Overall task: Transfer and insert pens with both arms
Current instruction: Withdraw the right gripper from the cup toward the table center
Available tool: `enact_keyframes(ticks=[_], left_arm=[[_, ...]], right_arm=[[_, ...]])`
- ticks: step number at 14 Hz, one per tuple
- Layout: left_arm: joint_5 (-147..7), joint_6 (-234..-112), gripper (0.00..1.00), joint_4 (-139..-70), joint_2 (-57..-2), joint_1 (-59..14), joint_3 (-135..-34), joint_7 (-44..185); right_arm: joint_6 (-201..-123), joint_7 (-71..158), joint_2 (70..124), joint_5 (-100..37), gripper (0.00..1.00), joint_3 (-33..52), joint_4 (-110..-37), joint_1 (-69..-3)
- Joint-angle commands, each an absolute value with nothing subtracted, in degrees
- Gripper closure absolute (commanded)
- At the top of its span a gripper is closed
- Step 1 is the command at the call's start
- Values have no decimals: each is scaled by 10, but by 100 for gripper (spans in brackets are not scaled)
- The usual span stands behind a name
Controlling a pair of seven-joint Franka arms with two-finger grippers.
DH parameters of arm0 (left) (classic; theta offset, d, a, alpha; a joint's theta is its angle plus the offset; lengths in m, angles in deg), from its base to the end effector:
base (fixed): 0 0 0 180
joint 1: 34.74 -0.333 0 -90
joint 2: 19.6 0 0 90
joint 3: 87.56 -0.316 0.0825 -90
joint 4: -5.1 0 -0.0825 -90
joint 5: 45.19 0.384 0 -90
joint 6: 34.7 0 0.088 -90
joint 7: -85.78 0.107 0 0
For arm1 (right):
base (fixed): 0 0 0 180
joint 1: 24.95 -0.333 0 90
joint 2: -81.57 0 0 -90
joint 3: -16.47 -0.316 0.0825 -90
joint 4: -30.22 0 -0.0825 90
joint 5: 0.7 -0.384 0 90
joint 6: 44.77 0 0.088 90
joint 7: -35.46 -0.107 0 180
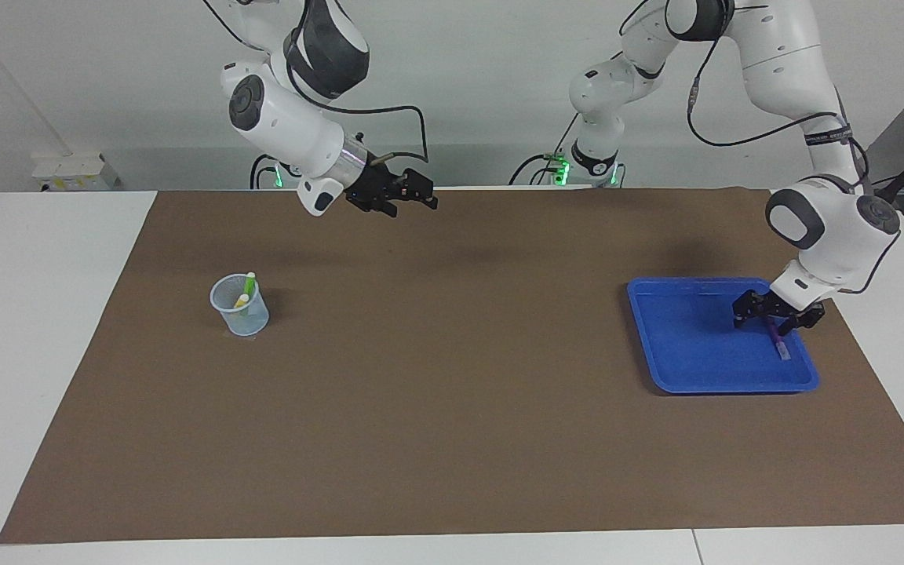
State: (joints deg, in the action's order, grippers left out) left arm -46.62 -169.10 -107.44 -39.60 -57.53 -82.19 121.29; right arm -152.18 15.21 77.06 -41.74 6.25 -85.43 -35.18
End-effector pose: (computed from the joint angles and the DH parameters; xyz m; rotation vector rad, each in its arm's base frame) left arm 0.5869 0.1863 0.2997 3.0776 -0.4532 0.0817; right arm 0.4814 0.2347 0.4965 -2.4992 0.3056 0.3756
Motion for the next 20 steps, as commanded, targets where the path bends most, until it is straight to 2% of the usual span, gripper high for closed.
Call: enact_keyframes(ticks=[1,11,16,20], left_arm=[[-457,-1708,0,-1064,-410,-584,-820,1221],[-456,-1735,0,-1066,-424,-593,-820,1234],[-458,-1617,0,-985,-435,-593,-819,1233],[-458,-1620,0,-982,-438,-590,-819,1231]], right_arm=[[-1522,162,758,-428,0,61,-861,-359],[-1523,154,759,-429,0,59,-854,-361],[-1523,159,759,-427,0,59,-854,-361],[-1523,159,759,-426,0,59,-854,-361]])
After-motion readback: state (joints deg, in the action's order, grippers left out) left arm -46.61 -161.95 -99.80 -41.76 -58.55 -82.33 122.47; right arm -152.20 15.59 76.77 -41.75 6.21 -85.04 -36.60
